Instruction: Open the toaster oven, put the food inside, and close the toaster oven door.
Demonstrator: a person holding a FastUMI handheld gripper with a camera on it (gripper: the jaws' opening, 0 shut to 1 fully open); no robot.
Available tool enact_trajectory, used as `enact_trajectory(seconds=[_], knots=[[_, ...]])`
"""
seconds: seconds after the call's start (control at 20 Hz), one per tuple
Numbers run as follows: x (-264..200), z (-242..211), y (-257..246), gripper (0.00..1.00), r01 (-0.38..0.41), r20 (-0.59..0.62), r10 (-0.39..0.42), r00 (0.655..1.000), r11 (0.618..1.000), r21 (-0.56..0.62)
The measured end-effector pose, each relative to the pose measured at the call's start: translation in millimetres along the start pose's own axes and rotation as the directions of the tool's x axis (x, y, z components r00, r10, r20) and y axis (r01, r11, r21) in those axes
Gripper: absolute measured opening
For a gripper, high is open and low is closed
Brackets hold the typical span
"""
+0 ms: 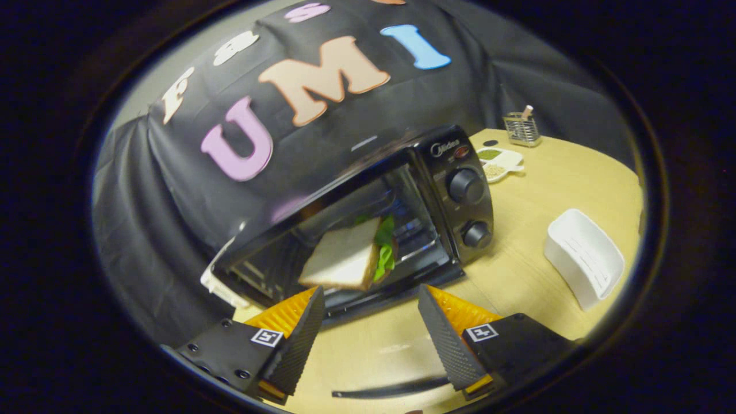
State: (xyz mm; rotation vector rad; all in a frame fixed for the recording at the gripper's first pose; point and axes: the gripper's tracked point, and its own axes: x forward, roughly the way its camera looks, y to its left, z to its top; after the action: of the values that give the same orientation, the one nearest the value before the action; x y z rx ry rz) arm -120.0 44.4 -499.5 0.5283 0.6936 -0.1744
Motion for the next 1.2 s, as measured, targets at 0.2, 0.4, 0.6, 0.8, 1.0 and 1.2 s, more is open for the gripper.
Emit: enact_trajectory(seconds=[0.2, 0.4, 0.6, 0.8, 1.0, 1.2], knots=[[-26.2, -34.1, -3.8, 0.99, -0.013, -0.104, 0.001, 0.995, 0.994, -0.111], [-54.8, -72.4, -2.8, 0.99, -0.079, -0.223, 0.030, 0.974, 0.974, -0.214], [-76.1, -104.1, -6.2, 0.99, -0.128, -0.316, 0.035, 0.948, 0.952, -0.278], [-79.4, -129.0, -21.9, 0.99, -0.136, -0.387, -0.003, 0.922, 0.934, -0.332], [-57.4, -135.0, -34.9, 0.99, -0.105, -0.397, -0.044, 0.917, 0.933, -0.345], [-54.5, -123.8, -34.6, 0.99, -0.086, -0.369, -0.042, 0.928, 0.943, -0.323]])
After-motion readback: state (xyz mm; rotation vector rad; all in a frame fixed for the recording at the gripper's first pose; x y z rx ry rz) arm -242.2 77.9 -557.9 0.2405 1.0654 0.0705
